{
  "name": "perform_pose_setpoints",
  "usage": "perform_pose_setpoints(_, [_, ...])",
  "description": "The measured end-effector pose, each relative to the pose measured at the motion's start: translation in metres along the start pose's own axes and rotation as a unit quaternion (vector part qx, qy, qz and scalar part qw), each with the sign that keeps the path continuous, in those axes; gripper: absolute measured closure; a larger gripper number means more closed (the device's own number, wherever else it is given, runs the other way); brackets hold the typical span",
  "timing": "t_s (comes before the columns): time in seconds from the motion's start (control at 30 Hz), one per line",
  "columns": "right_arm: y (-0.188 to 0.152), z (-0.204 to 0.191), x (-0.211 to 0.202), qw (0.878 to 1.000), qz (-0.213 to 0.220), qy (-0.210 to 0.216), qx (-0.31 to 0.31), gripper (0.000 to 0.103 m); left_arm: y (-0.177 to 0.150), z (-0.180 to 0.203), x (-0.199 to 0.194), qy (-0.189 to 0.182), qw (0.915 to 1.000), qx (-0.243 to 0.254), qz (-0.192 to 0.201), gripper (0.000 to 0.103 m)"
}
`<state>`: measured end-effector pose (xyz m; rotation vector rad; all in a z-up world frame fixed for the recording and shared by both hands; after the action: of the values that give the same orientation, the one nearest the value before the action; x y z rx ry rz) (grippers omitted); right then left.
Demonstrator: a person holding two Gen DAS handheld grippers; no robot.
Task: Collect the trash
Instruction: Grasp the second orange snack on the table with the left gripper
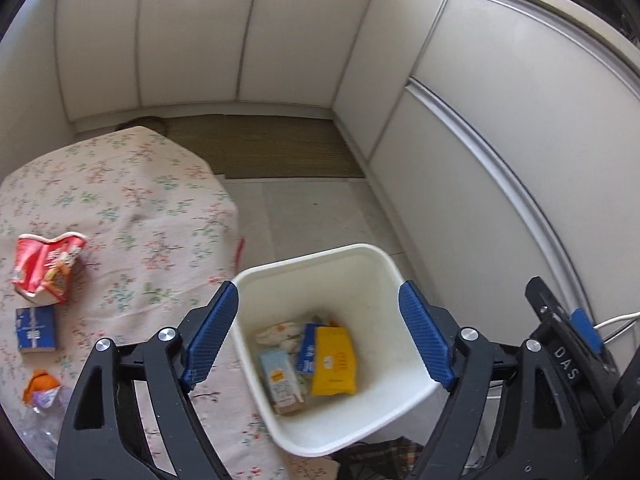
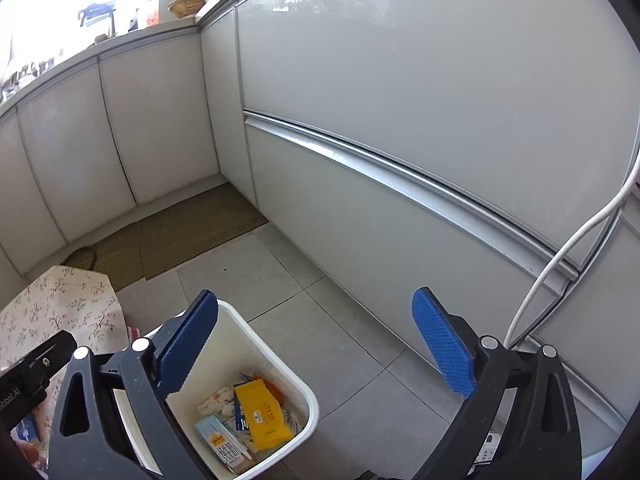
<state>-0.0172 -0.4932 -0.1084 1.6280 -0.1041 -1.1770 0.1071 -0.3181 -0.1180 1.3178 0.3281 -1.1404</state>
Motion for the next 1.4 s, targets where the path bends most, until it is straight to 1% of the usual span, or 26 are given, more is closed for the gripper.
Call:
perform_pose_setpoints(0.1, [-0.004, -0.021, -0.001, 1.000, -0.002, 0.014, -0.027, 0.007, -0.003, -0.019, 0.000, 0.019, 0.9998, -0.010, -0.001, 0.022])
perform_pose_setpoints(0.23, [-0.008, -0.044, -0.006, 0.998, 0.006, 0.020, -0.061, 0.007, -0.008, -0.046, -0.006, 0.043, 0.9985, -0.032, 0.003, 0.022])
perform_pose_setpoints(0.4, [-0.018, -0.074, -0.012, 0.995, -0.001, 0.047, -0.091, 0.007, -0.014, -0.083, -0.018, 0.069, 0.9961, -0.054, 0.003, 0.021])
perform_pose_setpoints(0.47, [-0.022, -0.091, -0.014, 0.992, -0.007, 0.061, -0.106, 0.007, -0.017, -0.101, -0.025, 0.081, 0.9945, -0.067, 0.004, 0.021])
perform_pose_setpoints(0.53, [-0.027, -0.107, -0.017, 0.990, -0.011, 0.076, -0.121, 0.007, -0.020, -0.117, -0.031, 0.090, 0.9931, -0.076, 0.005, 0.018])
perform_pose_setpoints(0.63, [-0.035, -0.131, -0.021, 0.985, -0.020, 0.099, -0.142, 0.007, -0.024, -0.141, -0.041, 0.106, 0.9903, -0.089, 0.010, 0.015])
perform_pose_setpoints(0.87, [-0.052, -0.180, -0.033, 0.972, -0.028, 0.135, -0.189, 0.007, -0.036, -0.208, -0.061, 0.139, 0.9816, -0.130, 0.004, 0.015])
perform_pose_setpoints(0.97, [-0.058, -0.199, -0.036, 0.967, -0.040, 0.151, -0.202, 0.007, -0.043, -0.238, -0.068, 0.153, 0.9782, -0.140, -0.009, 0.015])
perform_pose_setpoints(1.07, [-0.063, -0.220, -0.040, 0.961, -0.043, 0.165, -0.219, 0.007, -0.050, -0.272, -0.070, 0.165, 0.9729, -0.157, -0.039, 0.015])
perform_pose_setpoints(1.17, [-0.068, -0.241, -0.047, 0.955, -0.038, 0.176, -0.236, 0.007, -0.057, -0.298, -0.067, 0.169, 0.9685, -0.170, -0.069, 0.015])
perform_pose_setpoints(1.23, [-0.073, -0.257, -0.052, 0.950, -0.038, 0.185, -0.249, 0.007, -0.062, -0.309, -0.063, 0.164, 0.9660, -0.179, -0.090, 0.015])
perform_pose_setpoints(1.3, [-0.077, -0.269, -0.056, 0.945, -0.039, 0.193, -0.260, 0.007, -0.069, -0.320, -0.058, 0.159, 0.9629, -0.183, -0.120, 0.015])
perform_pose_setpoints(1.4, [-0.083, -0.285, -0.060, 0.939, -0.041, 0.204, -0.272, 0.007, -0.076, -0.332, -0.051, 0.175, 0.9588, -0.172, -0.144, 0.017])
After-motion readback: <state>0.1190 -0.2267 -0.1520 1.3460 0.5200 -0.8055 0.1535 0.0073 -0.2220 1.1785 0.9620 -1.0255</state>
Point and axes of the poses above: each gripper's, at about its wrist camera, not at the fingertips, and x roughly the way its jaws point, z to its right, y to its top, the point moved 5 cm from there along x, roughly the way its jaws point, and after that the axes turned 7 degrees about -x, right-handed, at the moved point
